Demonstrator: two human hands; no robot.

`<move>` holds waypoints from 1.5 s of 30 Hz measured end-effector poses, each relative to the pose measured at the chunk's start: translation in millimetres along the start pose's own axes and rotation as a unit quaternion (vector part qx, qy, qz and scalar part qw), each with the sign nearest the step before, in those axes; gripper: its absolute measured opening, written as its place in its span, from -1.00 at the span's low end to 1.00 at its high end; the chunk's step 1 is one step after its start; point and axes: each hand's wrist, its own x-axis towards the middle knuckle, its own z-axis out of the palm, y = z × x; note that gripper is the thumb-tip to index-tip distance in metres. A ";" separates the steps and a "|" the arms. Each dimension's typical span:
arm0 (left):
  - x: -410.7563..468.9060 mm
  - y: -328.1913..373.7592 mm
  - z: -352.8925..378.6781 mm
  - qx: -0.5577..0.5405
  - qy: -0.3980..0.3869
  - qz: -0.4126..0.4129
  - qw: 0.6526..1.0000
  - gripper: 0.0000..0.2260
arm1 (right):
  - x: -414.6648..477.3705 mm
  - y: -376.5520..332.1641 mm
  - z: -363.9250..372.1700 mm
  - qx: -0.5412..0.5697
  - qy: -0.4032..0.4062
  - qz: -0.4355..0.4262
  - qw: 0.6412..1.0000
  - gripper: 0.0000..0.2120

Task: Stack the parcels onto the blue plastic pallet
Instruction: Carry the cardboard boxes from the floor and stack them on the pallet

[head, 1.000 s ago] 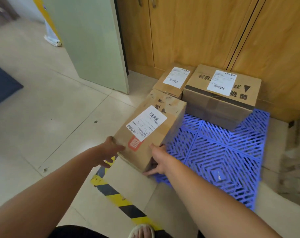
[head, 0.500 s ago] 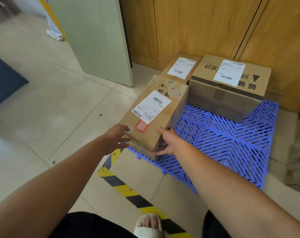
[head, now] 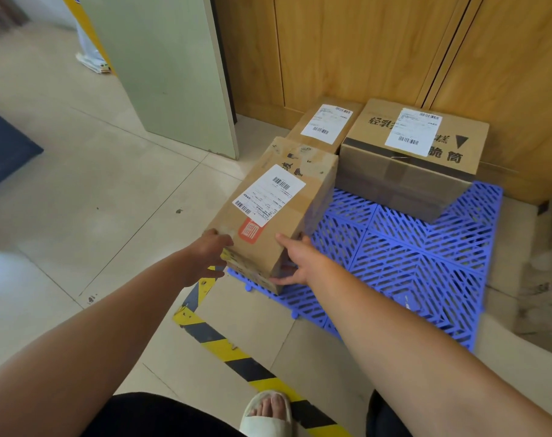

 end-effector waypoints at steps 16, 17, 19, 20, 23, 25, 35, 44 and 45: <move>-1.9 -7.9 -9.6 -0.019 0.030 0.006 0.999 -0.66 | -5.6 10.0 20.0 0.010 0.007 -0.009 1.000 -0.22; -2.0 -7.7 -8.5 -0.016 0.019 0.011 1.000 -0.66 | -4.7 7.9 18.8 0.007 0.014 -0.014 1.000 -0.23; -0.7 -6.2 -4.8 -0.006 -0.005 0.019 1.000 -0.66 | -2.7 3.0 13.8 0.005 0.024 -0.024 0.999 -0.28; -0.4 -5.2 -2.7 -0.009 -0.013 0.020 1.000 -0.67 | -2.0 1.1 11.4 0.005 0.025 -0.024 0.999 -0.29; 1.8 -3.4 0.5 -0.014 -0.018 0.013 1.000 -0.67 | 0.1 0.1 8.6 0.003 0.023 -0.025 0.999 -0.31; 3.7 -4.0 -1.2 0.009 -0.007 0.007 1.000 -0.64 | 2.0 0.9 8.8 0.005 0.018 -0.025 1.000 -0.31; -43.6 31.3 3.5 0.175 0.090 0.030 0.980 -0.34 | -91.5 -18.6 -33.0 -0.047 0.082 0.039 0.995 -0.37; -262.9 124.8 30.9 0.026 -0.081 -0.007 0.996 -0.81 | -342.1 -65.9 -34.3 0.034 0.157 0.053 0.986 -0.81; -292.2 132.8 32.2 0.009 -0.101 -0.020 0.995 -0.87 | -376.8 -71.9 -35.5 0.047 0.157 0.053 0.985 -0.84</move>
